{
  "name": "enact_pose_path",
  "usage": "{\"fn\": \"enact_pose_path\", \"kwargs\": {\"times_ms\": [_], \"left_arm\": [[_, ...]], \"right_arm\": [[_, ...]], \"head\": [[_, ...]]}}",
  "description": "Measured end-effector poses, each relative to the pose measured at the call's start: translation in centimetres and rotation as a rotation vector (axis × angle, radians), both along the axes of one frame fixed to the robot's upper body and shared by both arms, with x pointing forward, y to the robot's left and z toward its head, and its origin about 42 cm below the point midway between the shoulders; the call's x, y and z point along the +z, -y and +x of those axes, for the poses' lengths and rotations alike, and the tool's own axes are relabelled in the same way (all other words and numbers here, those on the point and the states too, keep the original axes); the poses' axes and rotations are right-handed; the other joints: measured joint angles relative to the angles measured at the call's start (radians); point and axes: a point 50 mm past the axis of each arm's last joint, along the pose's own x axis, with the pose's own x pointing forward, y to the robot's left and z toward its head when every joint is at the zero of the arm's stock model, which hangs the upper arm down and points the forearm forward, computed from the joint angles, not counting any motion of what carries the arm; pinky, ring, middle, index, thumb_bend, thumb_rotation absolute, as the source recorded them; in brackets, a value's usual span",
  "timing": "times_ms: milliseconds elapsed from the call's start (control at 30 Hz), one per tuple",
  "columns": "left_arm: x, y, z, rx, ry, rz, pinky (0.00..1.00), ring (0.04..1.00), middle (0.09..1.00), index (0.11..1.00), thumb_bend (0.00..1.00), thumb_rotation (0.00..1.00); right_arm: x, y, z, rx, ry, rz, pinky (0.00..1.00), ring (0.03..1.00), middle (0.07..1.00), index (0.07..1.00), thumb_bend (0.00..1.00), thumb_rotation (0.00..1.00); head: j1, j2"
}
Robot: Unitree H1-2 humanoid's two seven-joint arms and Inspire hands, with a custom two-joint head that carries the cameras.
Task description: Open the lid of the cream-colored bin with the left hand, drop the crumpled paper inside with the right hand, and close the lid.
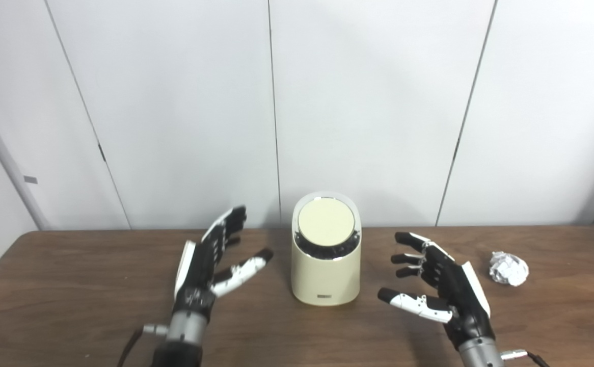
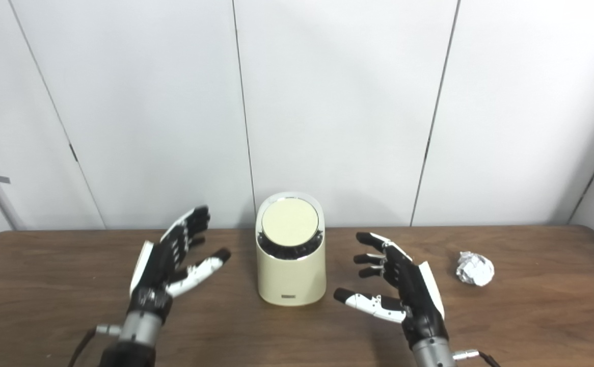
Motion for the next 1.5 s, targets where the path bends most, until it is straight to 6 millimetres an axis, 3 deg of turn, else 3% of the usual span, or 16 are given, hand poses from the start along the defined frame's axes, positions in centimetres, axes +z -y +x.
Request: {"fn": "enact_pose_path", "kwargs": {"times_ms": [200, 567, 700, 933, 1133, 1500], "left_arm": [[1.5, 1.7, 2.5, -0.002, 0.013, 0.065, 0.82, 0.886, 0.873, 0.895, 0.84, 0.24], [3.9, 4.3, 5.0, -0.052, 0.030, 0.130, 0.83, 0.962, 0.940, 0.943, 0.85, 0.25], [4.3, 4.5, 5.4, -0.035, 0.011, 0.172, 0.89, 0.955, 0.925, 0.940, 0.86, 0.26], [4.9, 5.3, 5.8, -0.031, 0.021, 0.249, 0.86, 0.932, 0.926, 0.947, 0.87, 0.26], [5.4, 5.7, 6.0, -0.047, 0.033, 0.300, 0.92, 0.965, 0.961, 0.981, 0.91, 0.27], [5.4, 6.0, 6.6, -0.039, 0.025, 0.384, 0.79, 0.943, 0.958, 0.986, 0.94, 0.20]], "right_arm": [[-0.2, 0.0, 0.1, -0.002, -0.007, -0.003, 0.57, 0.671, 0.802, 0.746, 0.79, 0.19], [-0.3, -0.2, 0.2, -0.007, -0.008, -0.004, 0.55, 0.659, 0.801, 0.747, 0.79, 0.19], [-0.3, -0.4, 0.2, -0.008, -0.007, -0.001, 0.54, 0.650, 0.798, 0.745, 0.79, 0.19], [-0.3, -0.9, 0.3, -0.017, -0.004, 0.025, 0.55, 0.655, 0.802, 0.744, 0.76, 0.16], [-0.2, -1.0, 0.3, -0.019, 0.000, 0.012, 0.54, 0.653, 0.796, 0.738, 0.77, 0.18], [0.1, -1.5, 0.2, -0.016, 0.013, 0.003, 0.53, 0.649, 0.794, 0.742, 0.75, 0.15]], "head": [[0.003, -0.008], [-0.002, -0.015], [-0.005, -0.012], [-0.009, -0.009], [-0.014, -0.006], [-0.028, 0.003]]}}
